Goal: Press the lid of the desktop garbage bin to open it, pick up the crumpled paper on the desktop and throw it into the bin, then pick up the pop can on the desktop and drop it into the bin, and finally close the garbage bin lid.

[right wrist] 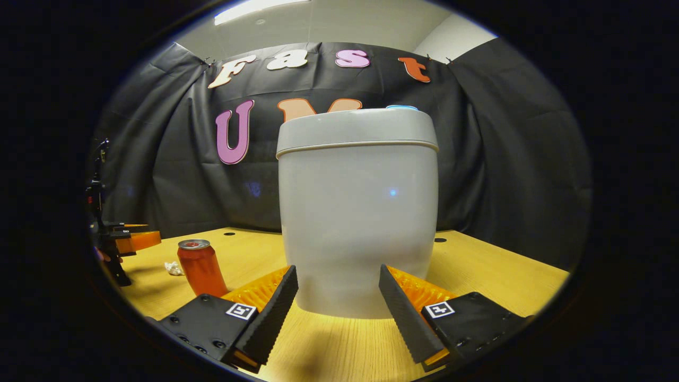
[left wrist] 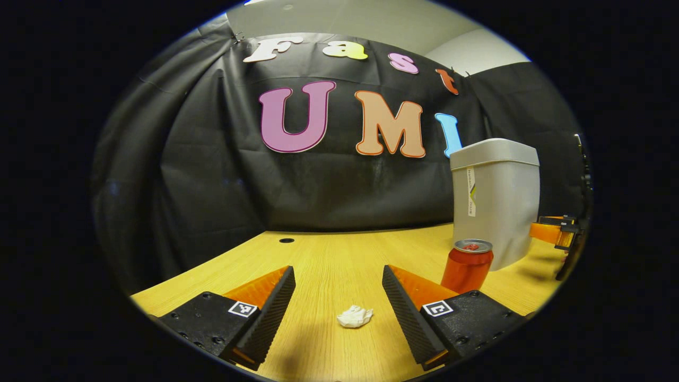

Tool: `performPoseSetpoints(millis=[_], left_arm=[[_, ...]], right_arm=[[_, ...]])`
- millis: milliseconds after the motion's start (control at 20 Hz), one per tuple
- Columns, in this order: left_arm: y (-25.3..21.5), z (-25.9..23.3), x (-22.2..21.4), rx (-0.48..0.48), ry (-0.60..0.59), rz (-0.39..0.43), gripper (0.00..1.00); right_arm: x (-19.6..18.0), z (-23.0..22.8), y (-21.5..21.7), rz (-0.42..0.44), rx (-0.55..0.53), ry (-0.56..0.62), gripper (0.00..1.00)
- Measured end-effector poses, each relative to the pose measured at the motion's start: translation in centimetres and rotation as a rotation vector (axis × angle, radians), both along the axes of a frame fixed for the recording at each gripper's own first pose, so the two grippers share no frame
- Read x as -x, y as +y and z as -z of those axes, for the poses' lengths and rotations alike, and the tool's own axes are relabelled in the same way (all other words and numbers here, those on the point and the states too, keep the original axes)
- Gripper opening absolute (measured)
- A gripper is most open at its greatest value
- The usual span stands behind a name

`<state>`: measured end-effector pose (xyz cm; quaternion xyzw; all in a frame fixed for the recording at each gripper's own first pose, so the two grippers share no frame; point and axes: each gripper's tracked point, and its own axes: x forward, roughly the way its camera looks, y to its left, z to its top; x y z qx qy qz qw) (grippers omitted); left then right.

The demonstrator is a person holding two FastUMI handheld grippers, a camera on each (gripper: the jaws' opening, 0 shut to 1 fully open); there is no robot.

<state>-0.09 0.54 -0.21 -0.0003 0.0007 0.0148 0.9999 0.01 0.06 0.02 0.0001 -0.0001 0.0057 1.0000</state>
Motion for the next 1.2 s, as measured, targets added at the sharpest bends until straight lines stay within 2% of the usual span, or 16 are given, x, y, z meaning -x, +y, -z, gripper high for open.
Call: performPoseSetpoints(millis=[550,650,700,750,800,900,950,1100,1200], left_arm=[[0.18,0.18,0.11,0.0,0.0,-0.012,0.96],[0.21,0.19,0.14,0.001,0.0,-0.012,0.96],[0.18,0.18,0.08,0.001,0.0,-0.012,0.96],[0.21,0.17,0.18,0.001,-0.001,-0.012,0.96],[0.2,0.14,0.18,0.001,-0.001,-0.012,0.96],[0.21,0.18,0.12,0.001,-0.001,-0.012,0.96],[0.18,0.31,0.18,0.001,-0.001,-0.012,0.96],[0.23,0.24,0.15,0.001,-0.001,-0.012,0.96],[0.21,0.25,0.15,0.001,-0.001,-0.012,0.96]], right_arm=[[0.05,0.13,0.13,-0.003,0.001,0.002,0.99],[-0.01,0.1,0.01,-0.001,0.0,0.003,0.86],[0.05,0.08,0.05,-0.001,0.001,0.004,0.82],[0.09,0.0,0.14,-0.005,-0.001,0.003,0.84],[0.04,0.03,0.27,-0.007,0.001,0.002,0.82],[0.16,0.08,0.12,-0.007,0.0,0.003,0.53],[-0.02,0.18,0.1,-0.009,-0.002,0.005,0.49],[0.0,0.04,-0.25,0.01,0.002,0.001,0.18],[0.07,0.01,-0.06,0.005,0.003,-0.001,0.18]])
